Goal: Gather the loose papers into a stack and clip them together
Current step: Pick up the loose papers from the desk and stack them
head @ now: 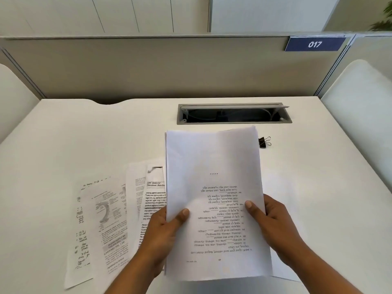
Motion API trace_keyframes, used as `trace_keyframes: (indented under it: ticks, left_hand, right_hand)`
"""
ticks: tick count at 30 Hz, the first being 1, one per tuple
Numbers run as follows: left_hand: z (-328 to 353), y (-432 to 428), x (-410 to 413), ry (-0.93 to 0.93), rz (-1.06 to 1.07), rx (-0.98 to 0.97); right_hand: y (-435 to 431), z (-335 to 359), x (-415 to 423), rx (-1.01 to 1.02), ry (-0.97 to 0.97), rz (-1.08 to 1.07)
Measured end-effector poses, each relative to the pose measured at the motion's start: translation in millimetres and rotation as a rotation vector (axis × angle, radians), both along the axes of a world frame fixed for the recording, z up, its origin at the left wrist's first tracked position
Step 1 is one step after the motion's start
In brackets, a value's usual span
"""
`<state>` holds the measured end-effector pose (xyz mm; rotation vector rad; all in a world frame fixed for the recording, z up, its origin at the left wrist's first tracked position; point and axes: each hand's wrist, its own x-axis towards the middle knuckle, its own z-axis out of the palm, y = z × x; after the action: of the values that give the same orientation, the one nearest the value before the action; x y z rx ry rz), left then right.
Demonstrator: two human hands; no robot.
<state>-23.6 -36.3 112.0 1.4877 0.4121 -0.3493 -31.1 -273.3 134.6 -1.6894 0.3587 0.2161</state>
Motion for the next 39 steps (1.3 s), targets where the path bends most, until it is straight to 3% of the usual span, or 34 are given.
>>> trace_keyframes:
  ticks: [4,5,9,13,18,25,34,39]
  left_hand:
    - [-1,10,-3,-0.006,0.094,0.001]
    - [-3,14,-3,-0.010,0.116,0.005]
    - [-11,30,-6,-0.027,0.198,0.002]
    - [-15,37,-13,-0.025,0.229,0.001]
    - [-20,40,-21,-0.014,0.247,-0.016]
    - [-20,40,-26,-0.054,0.235,-0.020]
    - [-19,43,-33,-0.084,0.231,-0.019]
    - [-17,49,-37,-0.117,0.245,-0.008]
  right_hand:
    - [-14,-7,-9,-0.066,0.030,-0.007]
    - [-21,-13,-12,-0.183,0.042,-0.011]
    - [-51,-42,-35,-0.963,0.222,0.196]
    - [-62,-52,-54,-1.169,0.461,0.153]
    - [-67,-59,-57,-1.209,0.586,0.130]
    - [-74,-57,-42,-1.047,0.664,0.035]
    - [-80,-65,-41,-0.834,0.609,-0.060]
    - [-84,-70,-50,-0.817,0.474,-0.154]
